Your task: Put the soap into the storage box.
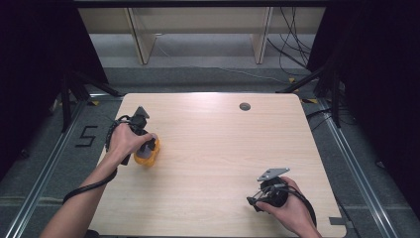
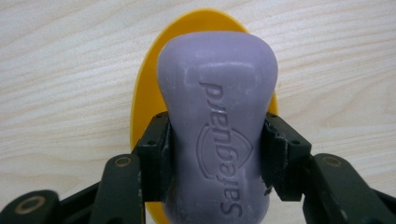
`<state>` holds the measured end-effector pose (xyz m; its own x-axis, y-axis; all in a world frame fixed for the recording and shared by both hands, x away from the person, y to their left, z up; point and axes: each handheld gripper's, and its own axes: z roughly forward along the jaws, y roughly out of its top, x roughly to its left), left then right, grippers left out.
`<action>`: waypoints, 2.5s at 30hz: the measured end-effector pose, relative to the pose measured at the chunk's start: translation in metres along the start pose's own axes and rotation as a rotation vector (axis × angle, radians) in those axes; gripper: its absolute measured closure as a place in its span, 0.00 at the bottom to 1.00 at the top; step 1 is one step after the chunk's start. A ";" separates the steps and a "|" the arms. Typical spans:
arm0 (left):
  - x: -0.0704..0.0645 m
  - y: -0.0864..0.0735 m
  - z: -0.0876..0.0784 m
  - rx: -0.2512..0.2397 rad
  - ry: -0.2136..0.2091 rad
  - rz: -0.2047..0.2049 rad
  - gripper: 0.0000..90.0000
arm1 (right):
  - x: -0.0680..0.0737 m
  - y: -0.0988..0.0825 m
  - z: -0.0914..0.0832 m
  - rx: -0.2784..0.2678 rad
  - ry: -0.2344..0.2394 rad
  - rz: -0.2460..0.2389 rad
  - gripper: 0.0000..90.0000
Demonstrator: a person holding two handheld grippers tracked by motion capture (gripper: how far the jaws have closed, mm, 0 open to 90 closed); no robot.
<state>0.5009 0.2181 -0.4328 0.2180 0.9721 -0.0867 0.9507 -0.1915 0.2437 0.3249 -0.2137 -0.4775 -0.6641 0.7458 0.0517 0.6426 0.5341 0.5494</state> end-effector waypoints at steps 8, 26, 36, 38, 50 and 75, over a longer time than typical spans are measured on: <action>-0.001 0.001 0.004 0.002 0.018 0.002 0.54 | 0.000 0.000 0.000 0.000 0.000 0.001 0.33; 0.002 0.001 0.014 0.002 0.037 0.011 0.54 | 0.001 0.000 -0.001 0.004 0.006 0.009 0.33; 0.004 -0.008 -0.004 -0.181 0.040 0.092 0.38 | 0.001 0.000 -0.001 0.006 0.007 0.011 0.32; 0.002 -0.013 -0.009 -0.199 0.014 0.080 0.35 | 0.001 0.000 -0.001 0.005 0.006 0.010 0.32; -0.001 -0.039 -0.029 -0.305 0.004 0.181 0.30 | 0.001 0.000 0.000 0.003 0.001 -0.001 0.32; -0.005 -0.126 -0.019 -0.547 -0.105 0.330 0.24 | 0.002 0.000 -0.003 -0.005 -0.003 0.020 0.32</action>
<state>0.3757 0.2402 -0.4449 0.5264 0.8502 -0.0108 0.5865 -0.3540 0.7285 0.3226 -0.2136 -0.4755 -0.6504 0.7572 0.0603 0.6537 0.5175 0.5521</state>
